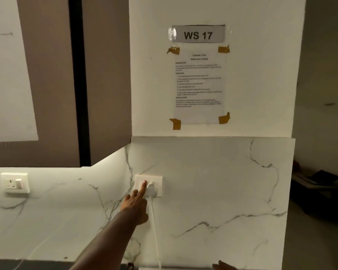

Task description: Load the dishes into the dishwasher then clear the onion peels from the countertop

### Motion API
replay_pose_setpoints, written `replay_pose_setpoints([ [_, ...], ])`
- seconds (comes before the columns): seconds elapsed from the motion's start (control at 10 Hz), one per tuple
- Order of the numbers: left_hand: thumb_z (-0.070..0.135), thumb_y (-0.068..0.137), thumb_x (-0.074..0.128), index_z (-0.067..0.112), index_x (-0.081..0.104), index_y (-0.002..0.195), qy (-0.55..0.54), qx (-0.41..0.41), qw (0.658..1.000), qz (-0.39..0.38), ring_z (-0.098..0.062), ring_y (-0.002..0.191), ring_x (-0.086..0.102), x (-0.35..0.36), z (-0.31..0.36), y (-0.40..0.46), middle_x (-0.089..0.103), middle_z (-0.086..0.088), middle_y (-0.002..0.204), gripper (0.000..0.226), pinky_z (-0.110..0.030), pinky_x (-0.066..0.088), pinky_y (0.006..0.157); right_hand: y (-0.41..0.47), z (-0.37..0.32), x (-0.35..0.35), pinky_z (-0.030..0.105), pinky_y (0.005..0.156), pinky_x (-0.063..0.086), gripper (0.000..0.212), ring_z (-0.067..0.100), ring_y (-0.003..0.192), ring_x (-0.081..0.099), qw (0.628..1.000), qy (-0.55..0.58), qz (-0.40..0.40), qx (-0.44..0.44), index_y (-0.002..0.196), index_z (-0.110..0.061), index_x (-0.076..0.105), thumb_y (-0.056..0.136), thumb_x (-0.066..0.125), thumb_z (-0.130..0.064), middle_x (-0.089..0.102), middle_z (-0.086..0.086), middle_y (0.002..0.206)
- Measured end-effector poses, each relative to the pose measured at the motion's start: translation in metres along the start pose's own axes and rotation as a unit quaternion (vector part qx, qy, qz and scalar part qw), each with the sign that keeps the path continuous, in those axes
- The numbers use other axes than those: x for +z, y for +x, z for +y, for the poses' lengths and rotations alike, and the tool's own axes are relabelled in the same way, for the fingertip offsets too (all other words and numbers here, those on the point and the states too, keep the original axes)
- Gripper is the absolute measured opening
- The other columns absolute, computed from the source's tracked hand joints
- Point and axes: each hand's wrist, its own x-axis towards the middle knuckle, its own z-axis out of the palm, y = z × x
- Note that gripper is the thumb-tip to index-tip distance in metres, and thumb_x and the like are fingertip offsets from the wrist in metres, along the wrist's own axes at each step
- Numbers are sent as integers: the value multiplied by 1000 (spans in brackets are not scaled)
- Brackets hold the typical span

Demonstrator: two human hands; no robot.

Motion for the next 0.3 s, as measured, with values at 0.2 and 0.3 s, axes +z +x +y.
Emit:
replay_pose_setpoints([
  [0.2,43,98,51,24,66,130,-5,29,999,33,-25,147,33,-26,-11,-3,-2,-8,174,40,-40,35,113,27,89,-41,5,76,50,65,-12,101,68,995,67,77,-11,159,-48,22,98,41,-59,16,-29,167],
  [0.3,47,100,47,24,58,138,-7,35,996,80,-25,150,30,-55,-3,-1,13,-9,173,45,-38,32,117,74,79,-165,2,72,45,66,-20,96,65,947,111,294,-62,160,-54,11,104,42,-39,0,-34,167],
])
